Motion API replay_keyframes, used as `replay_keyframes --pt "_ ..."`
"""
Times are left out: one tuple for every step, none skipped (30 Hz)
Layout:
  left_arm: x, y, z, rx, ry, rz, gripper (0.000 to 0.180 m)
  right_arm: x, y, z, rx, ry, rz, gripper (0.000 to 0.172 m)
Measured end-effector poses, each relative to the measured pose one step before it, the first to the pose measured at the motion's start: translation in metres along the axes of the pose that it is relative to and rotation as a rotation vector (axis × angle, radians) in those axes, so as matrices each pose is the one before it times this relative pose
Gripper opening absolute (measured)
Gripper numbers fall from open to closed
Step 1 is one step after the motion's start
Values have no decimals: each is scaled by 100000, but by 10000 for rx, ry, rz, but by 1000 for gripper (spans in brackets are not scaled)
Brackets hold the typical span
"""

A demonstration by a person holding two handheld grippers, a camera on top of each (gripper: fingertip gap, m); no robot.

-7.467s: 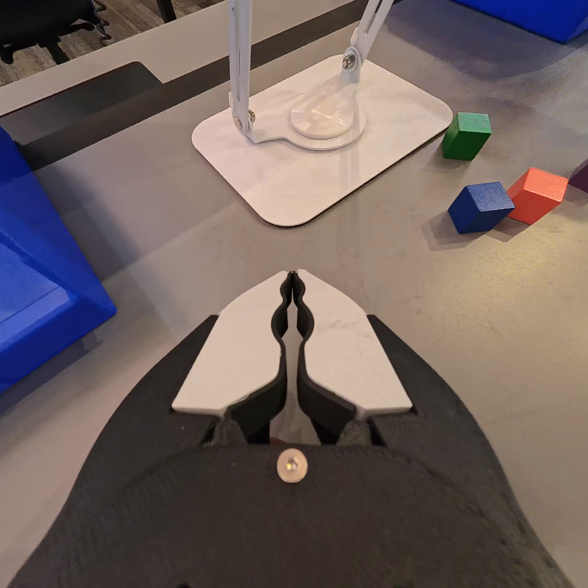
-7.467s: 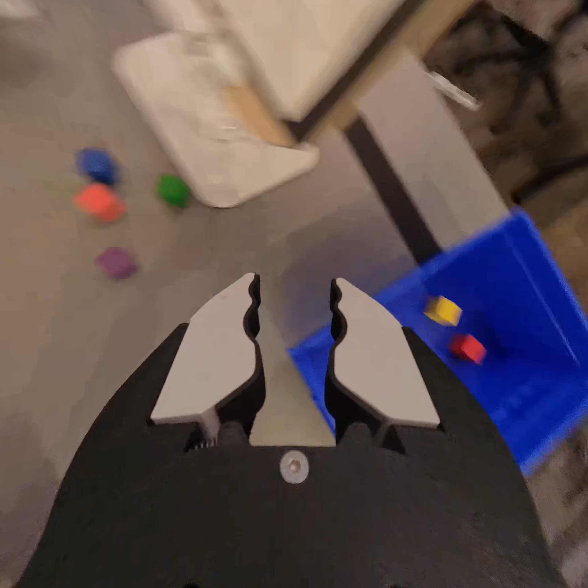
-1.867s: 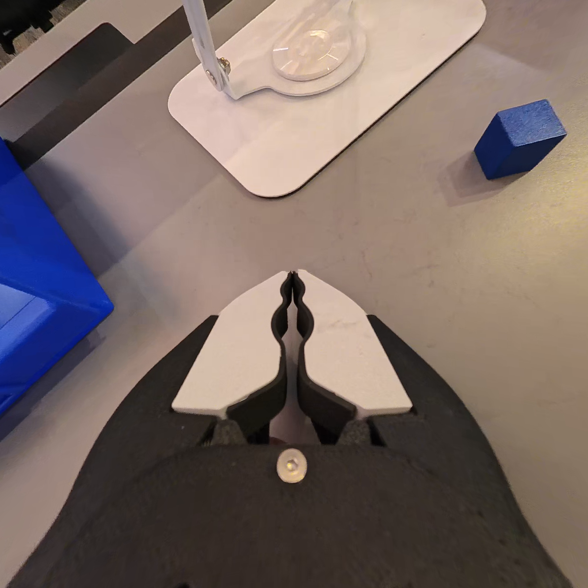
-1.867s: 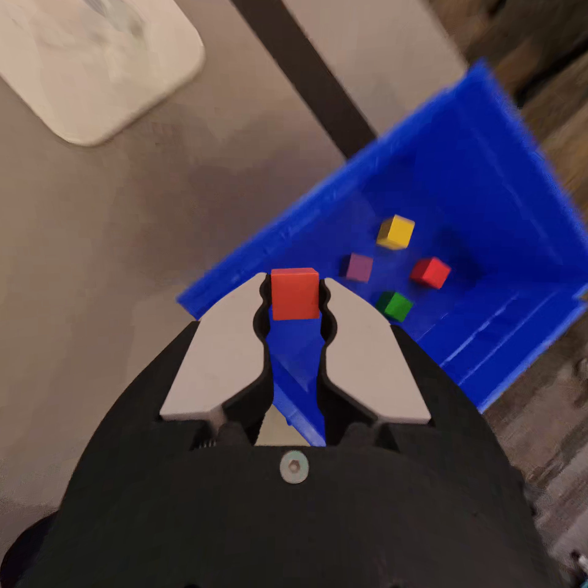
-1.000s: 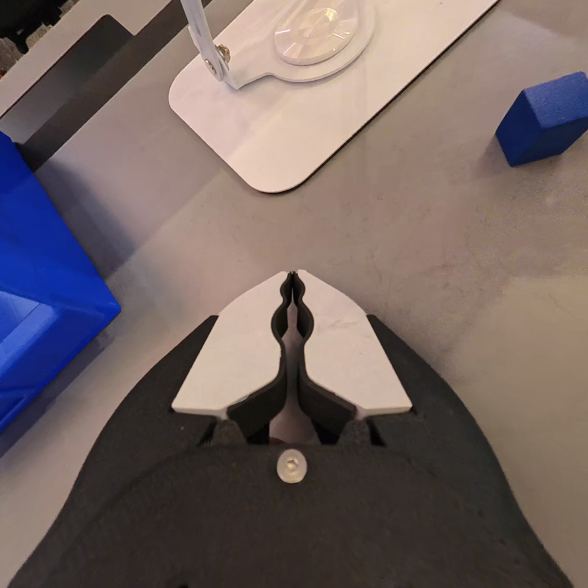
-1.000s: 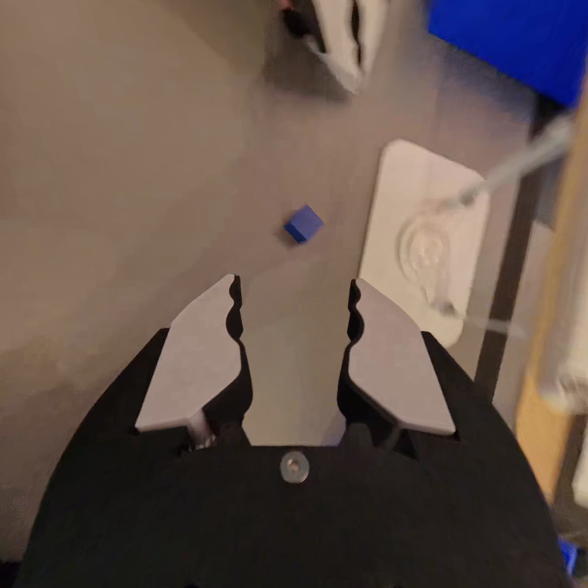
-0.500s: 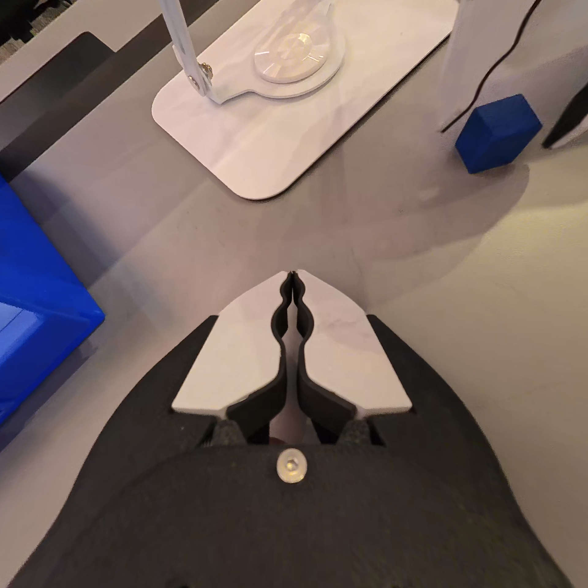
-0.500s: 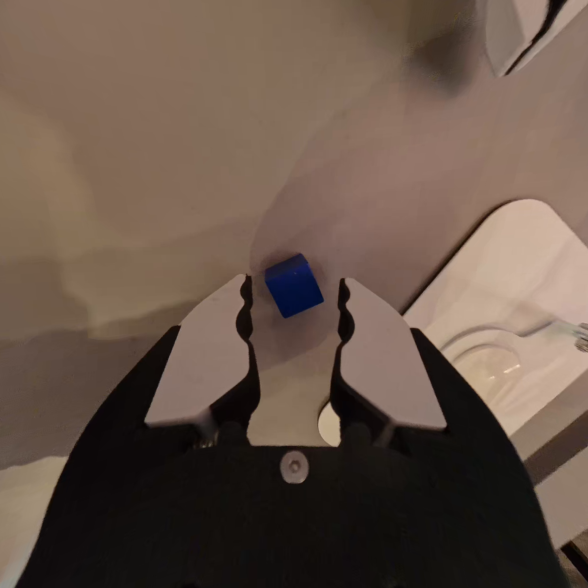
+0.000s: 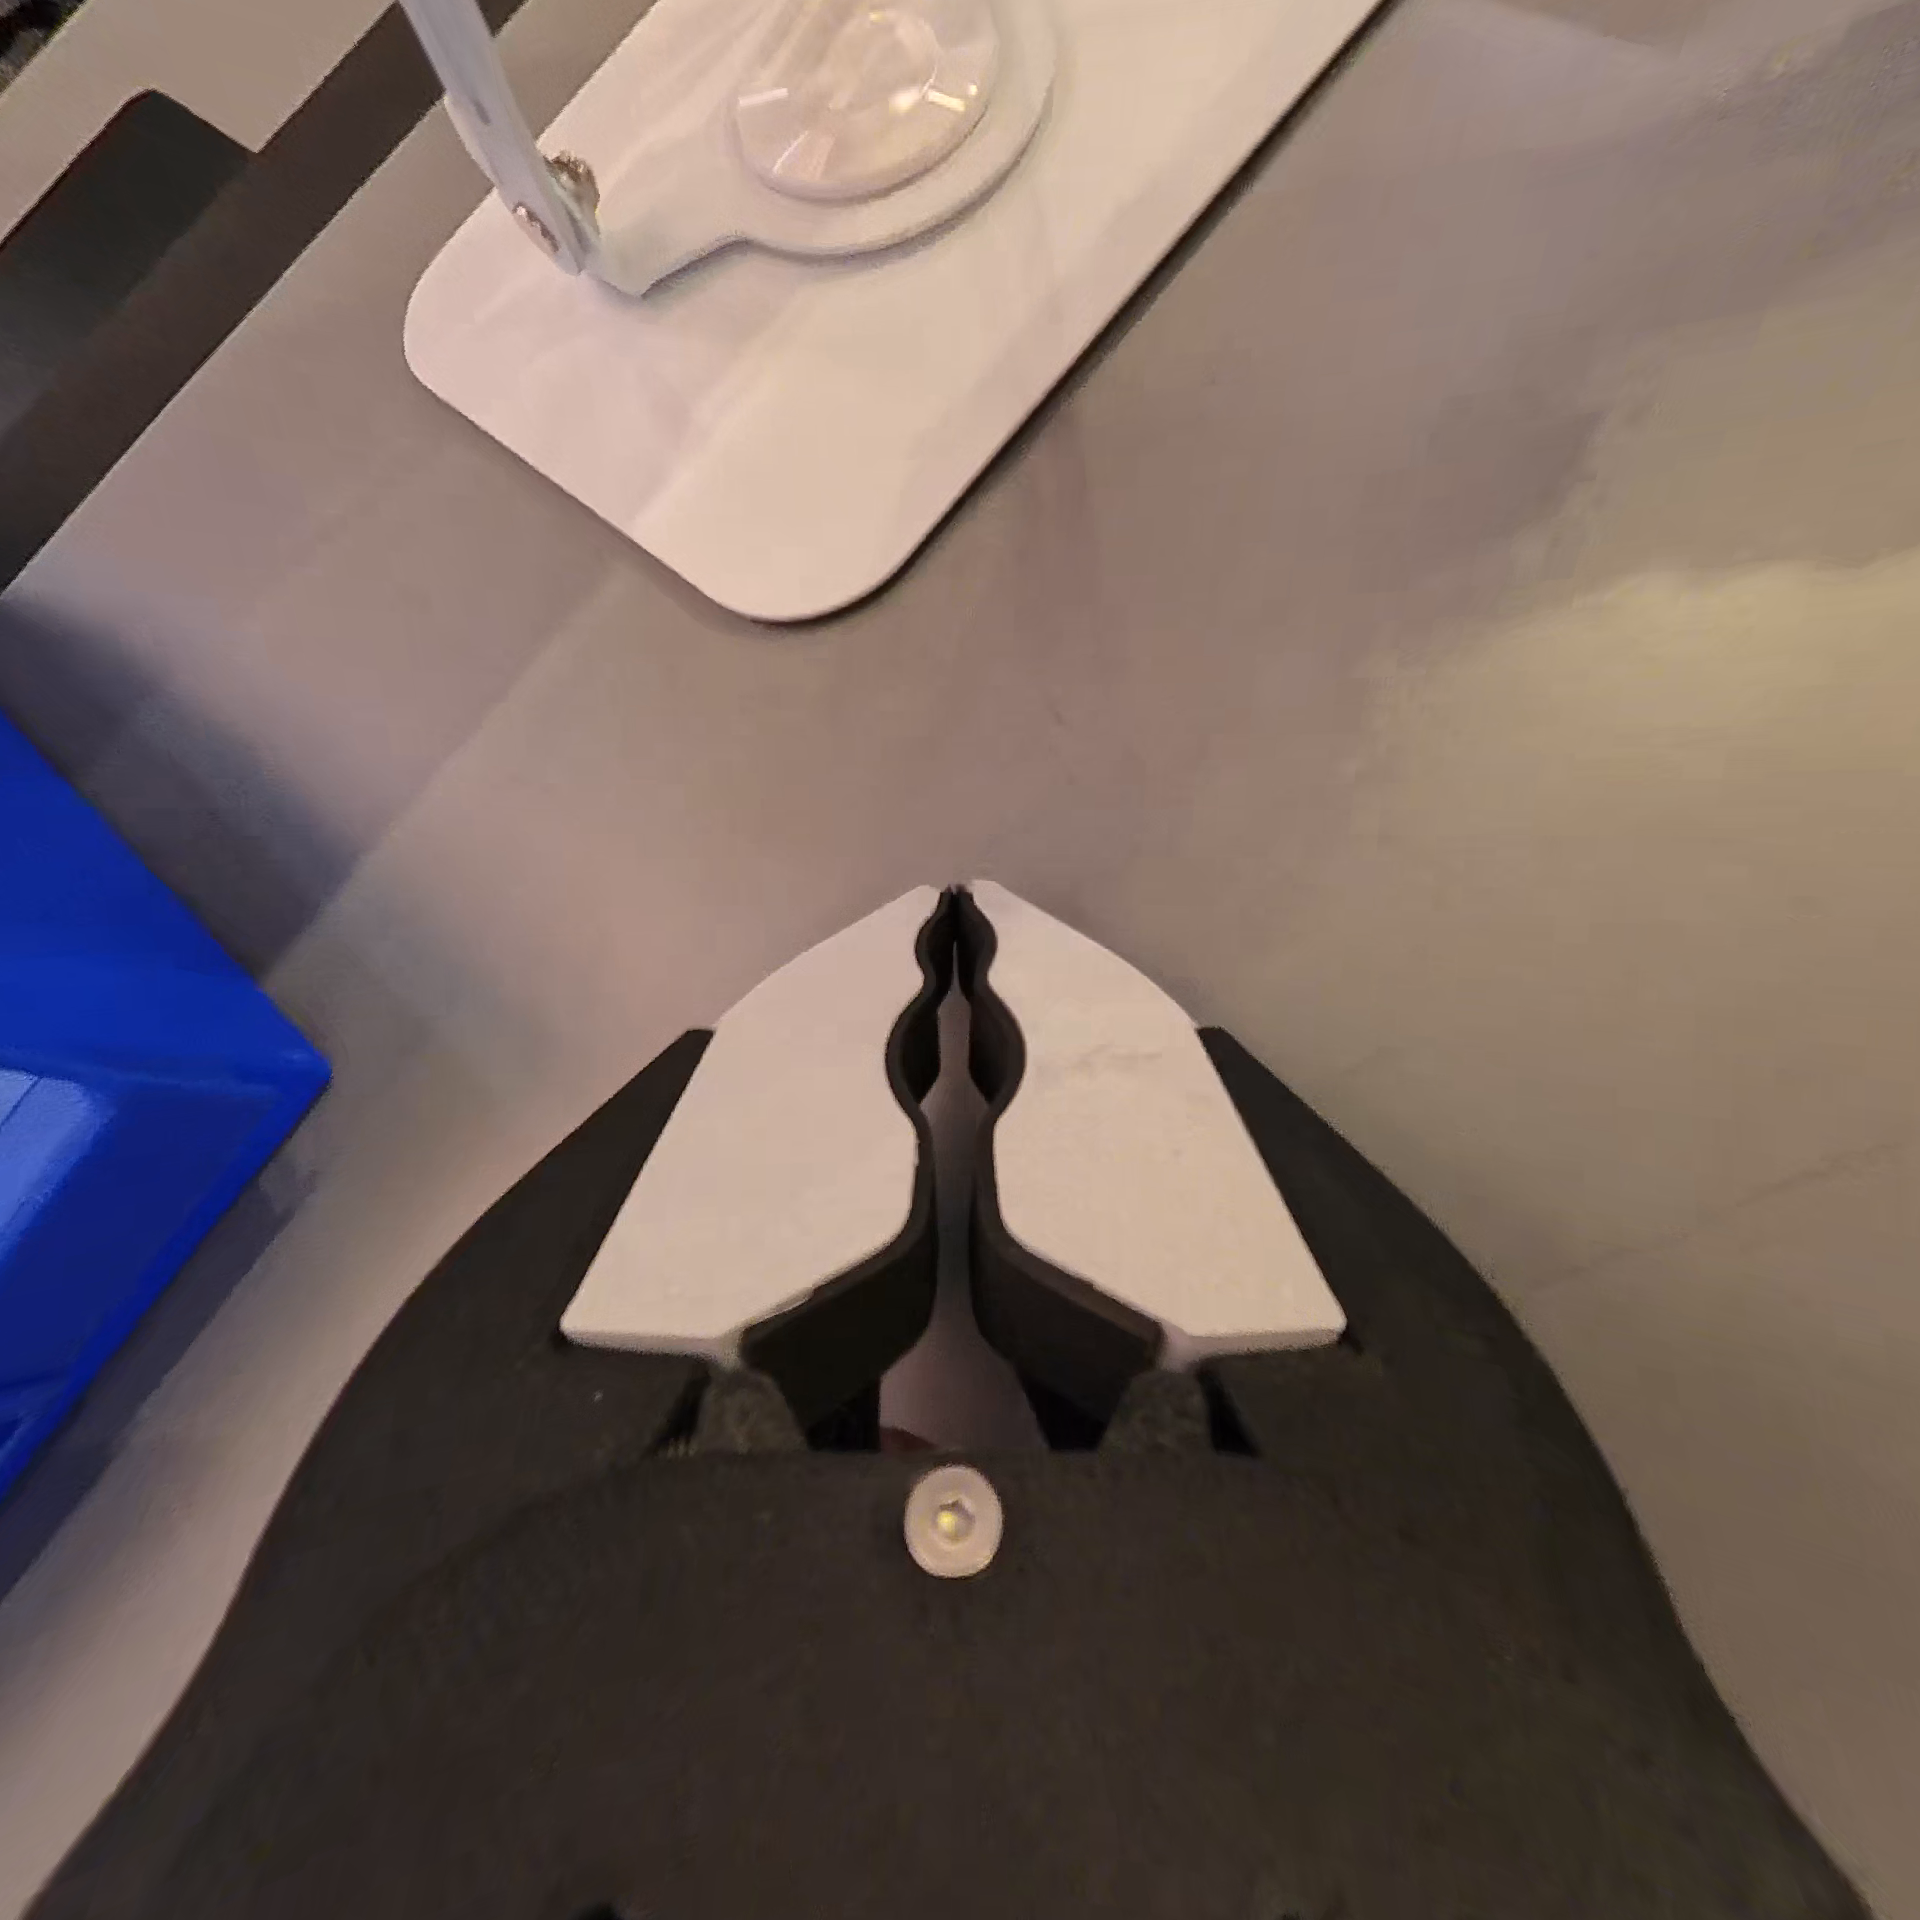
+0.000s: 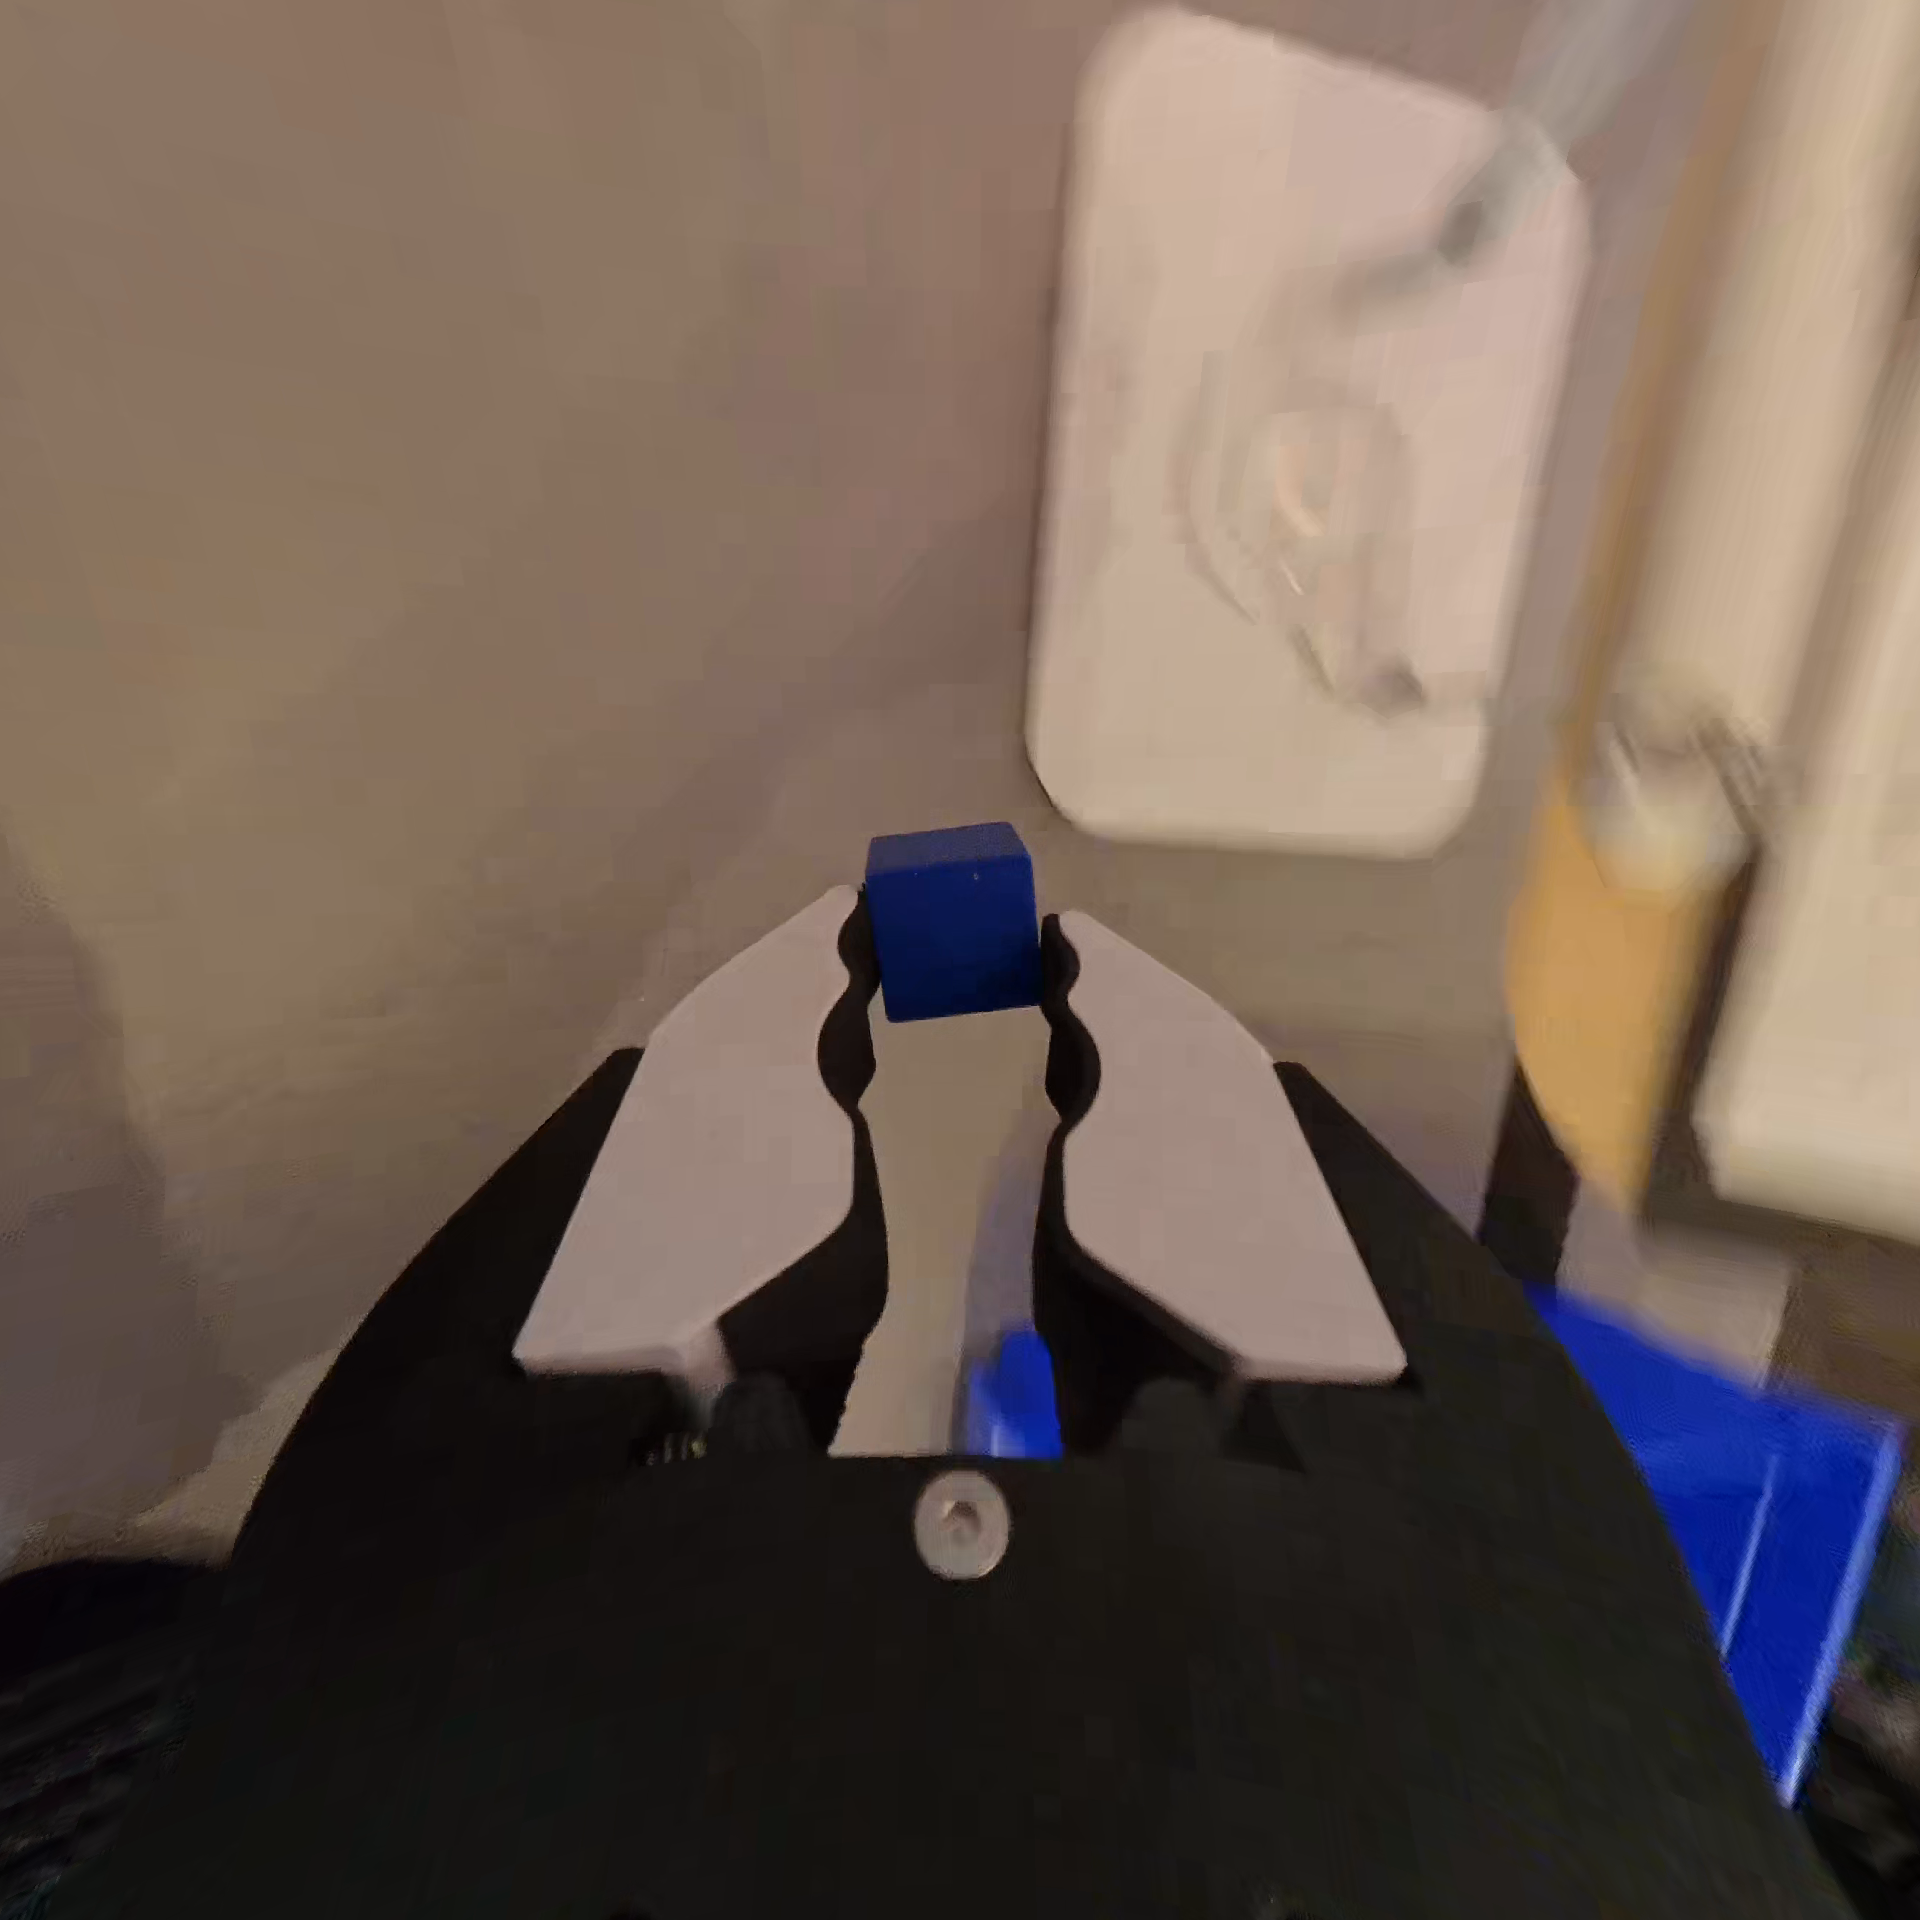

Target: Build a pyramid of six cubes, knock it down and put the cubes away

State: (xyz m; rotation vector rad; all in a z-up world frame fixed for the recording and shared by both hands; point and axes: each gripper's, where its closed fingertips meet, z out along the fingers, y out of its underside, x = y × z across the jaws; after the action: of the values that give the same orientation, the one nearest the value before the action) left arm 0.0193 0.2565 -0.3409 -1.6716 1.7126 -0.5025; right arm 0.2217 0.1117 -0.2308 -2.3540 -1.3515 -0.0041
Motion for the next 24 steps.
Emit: replay_keyframes --pt "-400 287 -76 -39 -32 80 0 1419 2406 -2036 -18 511 965 30" --pt "-378 206 -130 30 -9 21 0 1992 2581 -1802 -103 654 1056 30" --pt "-394 255 -97 -21 -10 3 0 2407 2584 -1442 -147 723 1122 30" --pt "-339 189 -99 5 -3 -15 0 2417 2503 -932 -221 576 1104 30" --pt "-255 159 -69 -6 8 -25 0 2227 2215 -399 -201 397 1029 30" --pt "-160 102 -42 -3 16 -17 0 2144 1833 68 -130 374 1045 30" --pt "-53 41 -8 -1 37 -13 0 1889 1740 526 -281 319 1006 30" --pt "25 6 -1 -4 27 0 0 1454 1657 933 -445 222 760 30" --pt "20 -20 -6 10 -15 42 0 1087 1445 1147 -467 187 544 30" --pt "49 -9 -17 14 -12 60 0 715 1149 1219 -419 88 448 30" --pt "34 -18 -16 11 -17 43 0 476 876 1204 -357 9 407 30" --pt "16 -8 -11 7 -9 30 0 484 673 1168 -313 54 350 30" --pt "19 -5 -10 6 -4 19 0 423 578 1106 -307 23 317 31" --pt "11 1 -9 3 0 11 0 169 394 989 -226 -113 297 31" --pt "6 4 -5 2 7 4 0 114 182 830 -123 -96 240 31" --pt "10 6 -6 1 9 2 0 309 137 699 -124 59 160 31" --pt "16 -2 -2 0 7 4 0 379 181 618 -165 95 133 31" --pt "3 -4 0 2 0 8 0 327 110 557 -126 23 162 32" --pt "8 2 -9 2 -3 10 0 233 140 513 -145 -33 159 32" --pt "3 -9 6 1 -2 6 0 156 298 485 -266 -41 98 33" --pt "-2 -1 1 1 0 4 0 185 128 293 -151 83 -11 40" --pt "24 1 -6 4 14 4 0 141 -99 -20 49 130 -46 45" --pt "14 3 -5 3 14 5 0 55 -127 -331 107 100 -12 47" --pt "29 7 -26 5 21 7 0 34 -110 -643 153 113 -5 49"
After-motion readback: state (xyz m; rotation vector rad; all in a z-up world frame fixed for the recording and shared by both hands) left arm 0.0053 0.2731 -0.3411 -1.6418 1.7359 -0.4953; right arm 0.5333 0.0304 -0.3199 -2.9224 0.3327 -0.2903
